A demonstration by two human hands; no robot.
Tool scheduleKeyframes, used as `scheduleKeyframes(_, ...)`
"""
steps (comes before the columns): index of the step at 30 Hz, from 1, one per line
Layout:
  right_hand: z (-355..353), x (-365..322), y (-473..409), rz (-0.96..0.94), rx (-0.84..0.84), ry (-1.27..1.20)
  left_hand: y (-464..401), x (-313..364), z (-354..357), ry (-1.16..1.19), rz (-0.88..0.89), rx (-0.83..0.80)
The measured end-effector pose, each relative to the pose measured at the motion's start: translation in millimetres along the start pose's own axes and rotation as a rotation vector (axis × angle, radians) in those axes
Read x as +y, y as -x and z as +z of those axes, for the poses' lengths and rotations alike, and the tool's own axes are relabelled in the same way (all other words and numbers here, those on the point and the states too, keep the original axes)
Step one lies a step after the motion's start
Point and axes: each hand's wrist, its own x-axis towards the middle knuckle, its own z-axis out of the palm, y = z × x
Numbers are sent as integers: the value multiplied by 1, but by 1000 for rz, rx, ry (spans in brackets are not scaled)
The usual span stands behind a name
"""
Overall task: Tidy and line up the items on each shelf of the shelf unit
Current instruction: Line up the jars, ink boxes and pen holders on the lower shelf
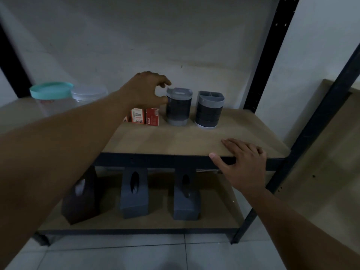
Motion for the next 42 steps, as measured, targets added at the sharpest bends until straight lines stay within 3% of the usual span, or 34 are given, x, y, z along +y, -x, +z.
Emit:
scheduleKeyframes(5, 0, 0, -1, -4, 3, 8, 14, -24, -9, -196, -33, -144)
scheduleKeyframes(10, -1, -2, -1, 5, -14, 7, 6, -23, 0, -295, -4, -112)
scheduleKeyframes(23, 0, -3, -2, 8, 11, 8, 1, -19, 8, 117, -80, -191)
scheduleKeyframes(31, 0, -3, -1, 9, 4, 7, -8, -21, 16, -89, -90, -188)
scheduleKeyframes(37, 0, -4, -1, 11, 22, 5, -14, -20, 21, 105, -126, -220)
scheduleKeyframes(42, 0, -4, -2, 10, 20, 4, -16, -24, 19, 90, -150, -244)
